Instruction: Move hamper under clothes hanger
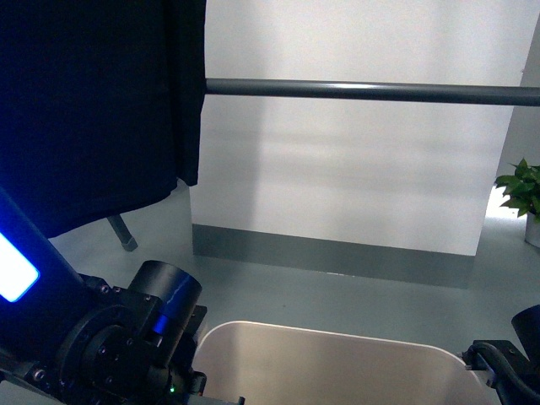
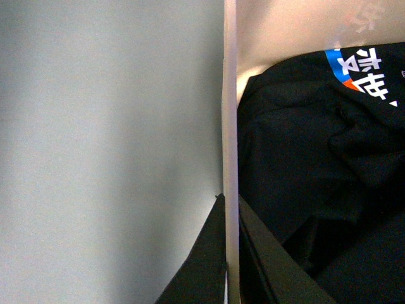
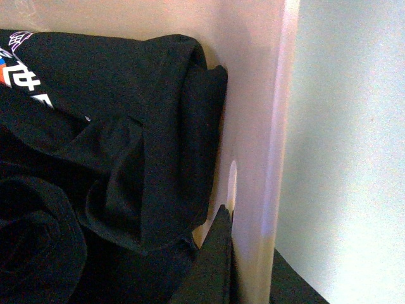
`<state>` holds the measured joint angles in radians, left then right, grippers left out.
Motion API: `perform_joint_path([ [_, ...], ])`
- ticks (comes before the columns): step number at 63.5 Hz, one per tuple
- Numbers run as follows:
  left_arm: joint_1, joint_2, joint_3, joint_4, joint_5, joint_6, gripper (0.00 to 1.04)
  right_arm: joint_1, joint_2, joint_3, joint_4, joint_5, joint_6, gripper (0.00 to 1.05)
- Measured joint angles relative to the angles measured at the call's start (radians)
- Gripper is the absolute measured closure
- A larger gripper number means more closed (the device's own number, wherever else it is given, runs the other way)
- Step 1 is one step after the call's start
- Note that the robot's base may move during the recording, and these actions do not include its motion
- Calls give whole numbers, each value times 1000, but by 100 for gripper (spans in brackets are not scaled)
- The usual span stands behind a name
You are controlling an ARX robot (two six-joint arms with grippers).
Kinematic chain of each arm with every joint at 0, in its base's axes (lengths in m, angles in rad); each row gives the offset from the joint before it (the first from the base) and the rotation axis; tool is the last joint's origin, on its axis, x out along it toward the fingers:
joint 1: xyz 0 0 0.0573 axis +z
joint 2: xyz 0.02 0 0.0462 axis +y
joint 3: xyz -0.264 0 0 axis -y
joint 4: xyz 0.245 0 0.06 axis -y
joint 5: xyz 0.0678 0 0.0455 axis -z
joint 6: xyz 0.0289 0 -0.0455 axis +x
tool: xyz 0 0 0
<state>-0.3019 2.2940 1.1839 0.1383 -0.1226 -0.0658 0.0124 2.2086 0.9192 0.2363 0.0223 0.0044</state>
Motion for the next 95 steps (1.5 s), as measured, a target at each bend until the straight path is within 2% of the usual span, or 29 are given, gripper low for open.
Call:
perform_joint_path([
  [61, 1, 0, 0, 0, -2, 0, 100, 0, 0, -1, 3, -3, 3, 102],
  [68, 1, 3, -62, 230, 41, 18, 100, -5, 19, -77, 289, -44, 76, 102],
  [74, 3, 4, -53, 296, 55, 32, 100, -10, 27, -78, 382, -42, 98, 102],
  [95, -3, 21, 68, 206, 79, 88, 100, -15, 34, 8, 282, -39, 87, 102],
])
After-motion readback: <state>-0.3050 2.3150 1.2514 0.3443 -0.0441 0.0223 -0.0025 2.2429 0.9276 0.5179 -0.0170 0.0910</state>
